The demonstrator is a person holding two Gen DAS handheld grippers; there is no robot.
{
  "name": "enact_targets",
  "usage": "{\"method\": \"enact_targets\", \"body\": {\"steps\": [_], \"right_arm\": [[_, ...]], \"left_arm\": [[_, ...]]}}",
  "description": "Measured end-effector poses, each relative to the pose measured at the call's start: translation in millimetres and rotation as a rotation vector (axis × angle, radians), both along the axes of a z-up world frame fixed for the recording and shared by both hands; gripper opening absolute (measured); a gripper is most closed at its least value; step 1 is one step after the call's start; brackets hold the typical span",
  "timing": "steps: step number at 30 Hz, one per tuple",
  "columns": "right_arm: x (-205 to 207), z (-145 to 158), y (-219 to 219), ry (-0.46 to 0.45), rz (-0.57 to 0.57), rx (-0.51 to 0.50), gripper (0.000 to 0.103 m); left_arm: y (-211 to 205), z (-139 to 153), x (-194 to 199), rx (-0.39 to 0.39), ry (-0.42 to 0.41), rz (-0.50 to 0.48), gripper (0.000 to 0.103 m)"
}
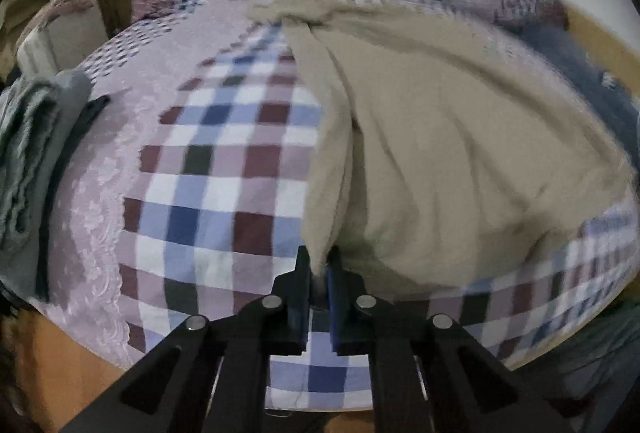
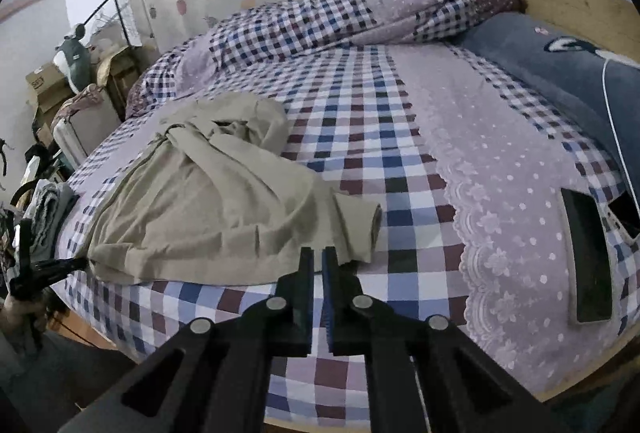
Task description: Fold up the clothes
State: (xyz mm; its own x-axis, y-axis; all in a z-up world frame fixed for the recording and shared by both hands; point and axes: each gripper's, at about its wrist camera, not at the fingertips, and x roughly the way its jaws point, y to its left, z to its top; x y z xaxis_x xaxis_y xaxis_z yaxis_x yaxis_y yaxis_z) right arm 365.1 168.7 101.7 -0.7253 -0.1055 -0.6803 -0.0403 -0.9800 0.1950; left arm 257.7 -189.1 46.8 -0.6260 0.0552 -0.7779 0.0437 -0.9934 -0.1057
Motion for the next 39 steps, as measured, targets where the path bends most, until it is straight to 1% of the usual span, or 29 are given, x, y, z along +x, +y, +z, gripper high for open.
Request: {"method": "enact_targets", "body": {"steps": [2, 3, 4, 5, 6, 7, 8, 11, 13, 15, 18, 22, 24, 25, 26, 27, 28, 32, 37, 39], "right_arm": [[-4, -4, 3, -0.024, -0.013, -0.005, 0.007], [-7, -6, 4, -0.035, -0.019, -0.006, 0.008], [-8, -8, 4, -0.048, -0.022, -0.002, 0.014], [-10, -10, 4, -0.059, -0.024, 0.002, 0.023], [-11, -11, 2, -0.061, -0.018, 0.006, 0.028], [-12, -11, 0, -0.063, -0.011, 0.01, 0.039], [-12, -12, -2, -0.061, -0.004, 0.012, 0.045], [-16, -14, -5, -0.073, 0.007, 0.017, 0.047], [-20, -16, -9, -0.077, 0.02, 0.024, 0.048], [-23, -17, -17, -0.065, 0.061, 0.036, 0.048], [-34, -26, -28, -0.087, 0.083, 0.092, 0.047], [-54, -44, -29, -0.164, 0.046, 0.147, 0.047], [-59, -47, -29, -0.171, 0.031, 0.172, 0.046], [-60, -47, -30, -0.169, 0.028, 0.181, 0.039], [-59, -46, -32, -0.161, 0.032, 0.192, 0.018], [-57, -44, -34, -0.153, 0.035, 0.204, 0.007], [-54, -41, -35, -0.147, 0.03, 0.222, 0.003], [-28, -23, -37, -0.122, 0.038, 0.202, 0.002], [16, 9, -43, -0.09, 0.075, 0.135, 0.002], [33, 25, -45, -0.075, 0.083, 0.121, 0.002]], "left_arm": [[-23, 8, 10, 0.1, 0.042, 0.067, 0.005], [-42, 12, 17, 0.183, 0.077, 0.115, 0.005], [-58, 14, 22, 0.247, 0.105, 0.156, 0.005], [-72, 13, 28, 0.3, 0.123, 0.197, 0.004], [-86, 11, 32, 0.361, 0.139, 0.235, 0.004], [-101, 8, 35, 0.424, 0.154, 0.273, 0.004], [-109, 6, 39, 0.463, 0.165, 0.299, 0.004], [-130, 2, 49, 0.557, 0.208, 0.365, 0.004], [-141, 0, 51, 0.602, 0.231, 0.374, 0.004], [-146, -4, 52, 0.623, 0.231, 0.391, 0.004], [-155, -6, 44, 0.641, 0.223, 0.407, 0.004], [-151, -5, 49, 0.632, 0.217, 0.4, 0.004], [-150, -4, 48, 0.625, 0.215, 0.391, 0.004], [-149, -4, 47, 0.622, 0.214, 0.386, 0.003], [-148, -3, 48, 0.623, 0.216, 0.384, 0.003], [-147, -3, 48, 0.625, 0.218, 0.382, 0.003], [-147, -3, 48, 0.629, 0.22, 0.379, 0.003], [-147, 1, 54, 0.658, 0.228, 0.365, 0.003], [-156, 14, 74, 0.742, 0.274, 0.365, 0.003], [-162, 13, 77, 0.739, 0.267, 0.382, 0.003]]}}
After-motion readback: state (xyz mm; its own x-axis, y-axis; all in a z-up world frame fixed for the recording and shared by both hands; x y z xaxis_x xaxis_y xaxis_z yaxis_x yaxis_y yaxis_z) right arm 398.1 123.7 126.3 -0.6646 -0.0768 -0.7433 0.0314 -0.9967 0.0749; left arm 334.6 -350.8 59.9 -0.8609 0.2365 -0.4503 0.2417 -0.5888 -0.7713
